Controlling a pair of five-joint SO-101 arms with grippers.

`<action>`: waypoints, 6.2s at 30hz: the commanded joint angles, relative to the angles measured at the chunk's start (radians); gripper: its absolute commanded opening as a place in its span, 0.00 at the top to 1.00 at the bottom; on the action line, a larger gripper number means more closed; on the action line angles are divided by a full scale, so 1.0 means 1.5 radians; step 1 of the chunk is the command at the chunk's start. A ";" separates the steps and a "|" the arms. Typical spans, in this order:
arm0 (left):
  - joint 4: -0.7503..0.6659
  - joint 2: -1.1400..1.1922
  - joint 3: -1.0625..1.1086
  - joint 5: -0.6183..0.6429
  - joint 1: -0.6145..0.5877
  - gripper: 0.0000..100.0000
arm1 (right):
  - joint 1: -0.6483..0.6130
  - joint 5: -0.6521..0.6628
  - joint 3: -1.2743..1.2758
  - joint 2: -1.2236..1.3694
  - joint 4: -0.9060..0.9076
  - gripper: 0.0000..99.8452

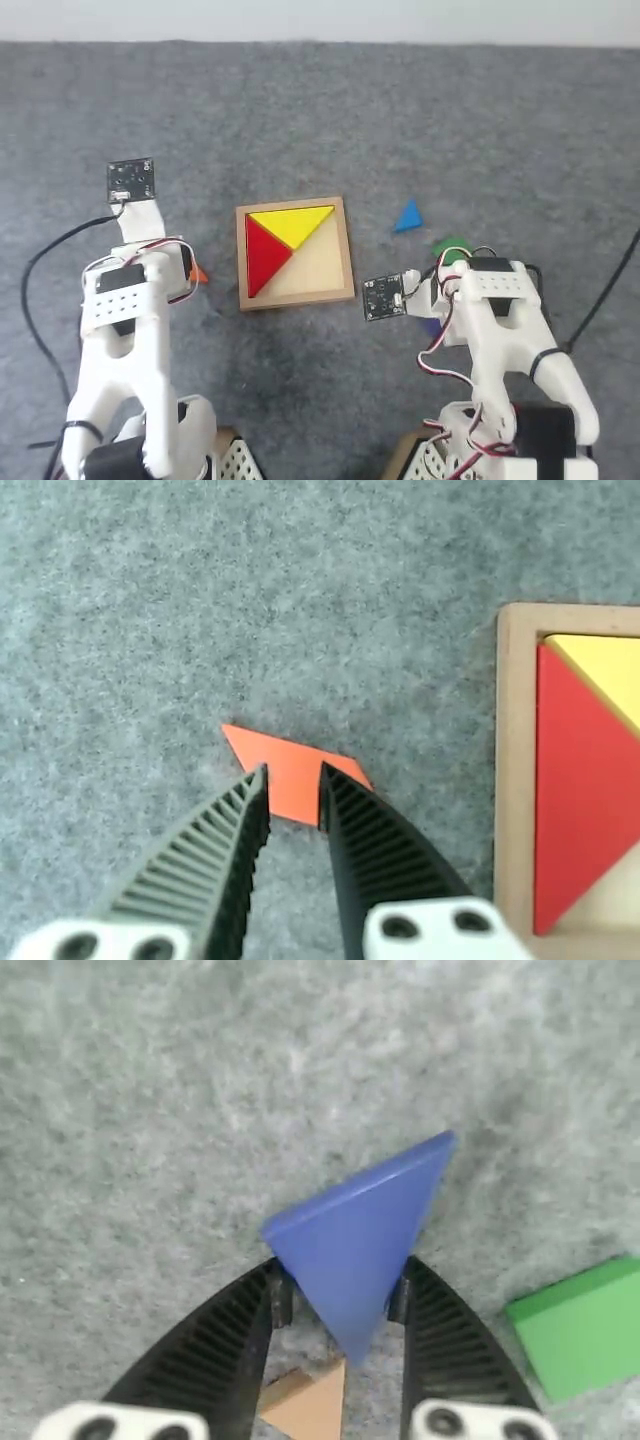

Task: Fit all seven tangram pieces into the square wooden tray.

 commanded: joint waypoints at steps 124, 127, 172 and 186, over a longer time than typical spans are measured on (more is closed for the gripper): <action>0.001 -0.028 0.001 -0.025 0.023 0.92 | 0.081 0.227 0.009 -0.006 0.053 0.67; 0.001 -0.028 0.001 -0.025 0.023 0.92 | 0.071 0.225 0.008 -0.006 0.050 0.67; 0.000 -0.028 0.002 -0.025 0.023 0.92 | -0.009 0.125 0.005 -0.036 0.157 0.74; 0.000 -0.028 0.002 -0.025 0.023 0.92 | -0.073 0.002 0.013 -0.030 0.114 0.74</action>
